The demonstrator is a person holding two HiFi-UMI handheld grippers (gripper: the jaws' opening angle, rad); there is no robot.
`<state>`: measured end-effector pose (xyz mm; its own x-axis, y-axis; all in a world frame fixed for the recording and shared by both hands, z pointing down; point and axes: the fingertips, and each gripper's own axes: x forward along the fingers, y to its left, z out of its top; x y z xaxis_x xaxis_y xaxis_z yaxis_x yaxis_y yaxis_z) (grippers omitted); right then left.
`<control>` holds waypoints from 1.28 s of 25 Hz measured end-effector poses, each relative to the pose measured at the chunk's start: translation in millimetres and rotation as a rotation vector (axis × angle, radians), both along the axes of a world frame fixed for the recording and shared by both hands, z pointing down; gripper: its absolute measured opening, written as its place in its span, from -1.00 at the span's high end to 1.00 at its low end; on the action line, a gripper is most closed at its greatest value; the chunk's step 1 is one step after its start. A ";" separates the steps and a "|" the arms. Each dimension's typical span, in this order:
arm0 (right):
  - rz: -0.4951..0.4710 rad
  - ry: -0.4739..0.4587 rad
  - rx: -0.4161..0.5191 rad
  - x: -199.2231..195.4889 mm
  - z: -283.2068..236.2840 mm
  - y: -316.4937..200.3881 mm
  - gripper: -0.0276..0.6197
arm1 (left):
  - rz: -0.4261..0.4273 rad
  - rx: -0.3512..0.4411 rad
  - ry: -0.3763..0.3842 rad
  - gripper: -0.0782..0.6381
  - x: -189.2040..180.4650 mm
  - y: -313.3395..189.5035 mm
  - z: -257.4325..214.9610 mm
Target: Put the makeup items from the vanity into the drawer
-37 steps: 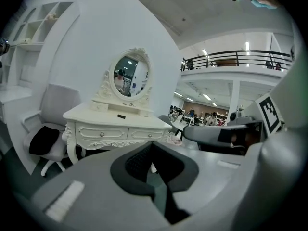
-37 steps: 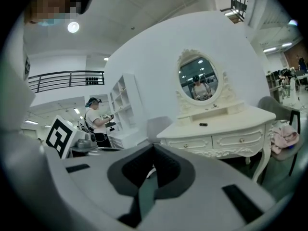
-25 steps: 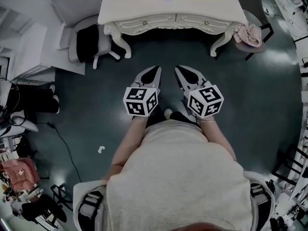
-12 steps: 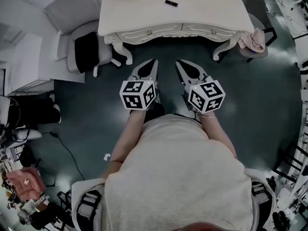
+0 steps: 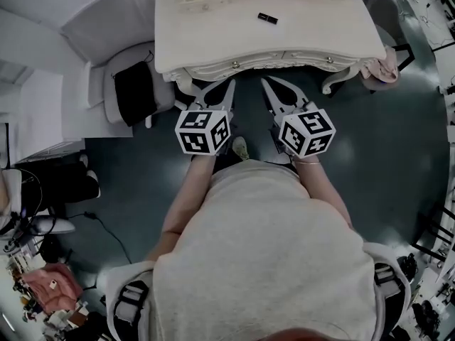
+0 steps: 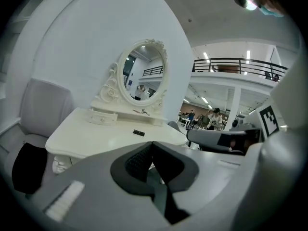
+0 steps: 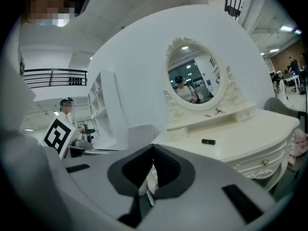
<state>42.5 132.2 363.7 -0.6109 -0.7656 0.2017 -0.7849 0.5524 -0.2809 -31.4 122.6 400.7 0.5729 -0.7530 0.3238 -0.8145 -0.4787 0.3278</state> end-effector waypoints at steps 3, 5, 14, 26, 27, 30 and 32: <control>0.026 -0.003 0.019 -9.6 -4.8 -19.7 0.89 | -0.006 0.015 0.008 0.76 -17.2 -14.3 -2.5; 0.038 -0.003 0.032 -15.8 -7.0 -28.2 0.89 | -0.018 0.014 0.010 0.76 -27.8 -23.5 -1.2; 0.078 0.019 0.017 -15.9 -0.3 -39.6 0.89 | 0.015 -0.025 0.035 0.76 -29.5 -28.8 11.3; 0.020 0.006 0.006 -23.7 7.9 -89.4 0.89 | 0.003 0.033 0.086 0.76 -32.9 -74.6 4.4; 0.017 0.006 0.005 -23.2 8.8 -97.7 0.89 | 0.002 0.032 0.086 0.76 -33.1 -81.5 5.9; 0.006 0.007 0.012 -21.3 8.2 -125.8 0.89 | 0.002 0.022 0.082 0.76 -31.1 -107.5 9.8; -0.004 0.010 0.016 -18.7 7.2 -146.0 0.89 | 0.004 0.022 0.075 0.76 -26.8 -127.0 10.3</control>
<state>23.8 -13.8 370.9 -0.6120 -0.7662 0.1958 -0.7854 0.5599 -0.2640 -58.2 -4.3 411.0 0.5978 -0.7572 0.2633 -0.7862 -0.4895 0.3773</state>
